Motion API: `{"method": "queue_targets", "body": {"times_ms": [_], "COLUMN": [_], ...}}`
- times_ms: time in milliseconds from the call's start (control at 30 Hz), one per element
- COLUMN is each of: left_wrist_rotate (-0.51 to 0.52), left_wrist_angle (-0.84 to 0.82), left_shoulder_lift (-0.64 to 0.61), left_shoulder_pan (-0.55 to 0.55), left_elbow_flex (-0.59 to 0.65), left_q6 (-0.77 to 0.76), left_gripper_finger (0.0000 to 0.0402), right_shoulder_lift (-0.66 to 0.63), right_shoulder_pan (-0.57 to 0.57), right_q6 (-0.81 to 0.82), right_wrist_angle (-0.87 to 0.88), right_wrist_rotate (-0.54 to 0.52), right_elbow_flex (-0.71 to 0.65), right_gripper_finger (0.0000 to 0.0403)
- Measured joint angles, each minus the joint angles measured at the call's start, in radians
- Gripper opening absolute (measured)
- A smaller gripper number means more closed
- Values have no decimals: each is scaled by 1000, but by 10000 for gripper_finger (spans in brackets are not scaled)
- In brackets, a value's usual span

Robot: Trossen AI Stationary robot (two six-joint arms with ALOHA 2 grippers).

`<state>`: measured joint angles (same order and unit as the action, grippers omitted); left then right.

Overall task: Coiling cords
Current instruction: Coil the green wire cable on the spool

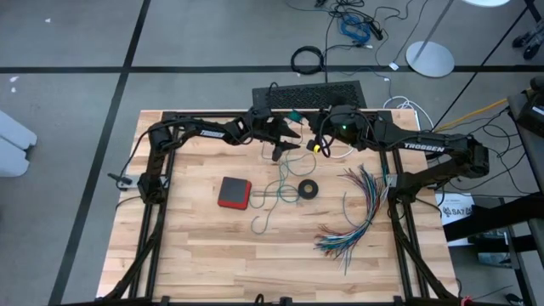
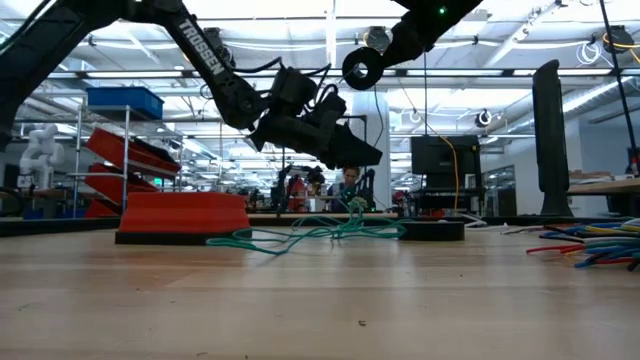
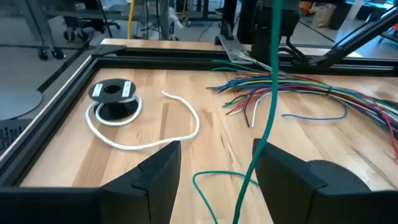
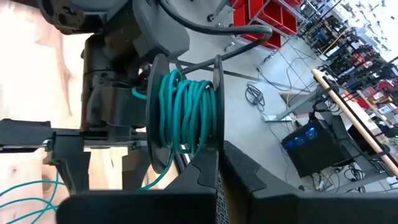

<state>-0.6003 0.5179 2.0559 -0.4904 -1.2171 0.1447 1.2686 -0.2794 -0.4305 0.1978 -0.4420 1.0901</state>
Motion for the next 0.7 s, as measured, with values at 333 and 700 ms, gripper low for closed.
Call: {"method": "queue_targets", "body": {"times_ms": [333,700], "left_wrist_rotate": [0,-1], "left_wrist_angle": [-12,-52], "left_shoulder_lift": [0,0], "left_shoulder_pan": [0,-23], "left_elbow_flex": [0,0], "left_q6": [37,123], "left_gripper_finger": [142,8], "right_shoulder_lift": [0,0], "right_shoulder_pan": [0,0], "right_q6": [0,33], "right_wrist_angle": [1,1], "right_wrist_rotate": [0,38], "right_elbow_flex": [0,0], "right_gripper_finger": [0,0]}}
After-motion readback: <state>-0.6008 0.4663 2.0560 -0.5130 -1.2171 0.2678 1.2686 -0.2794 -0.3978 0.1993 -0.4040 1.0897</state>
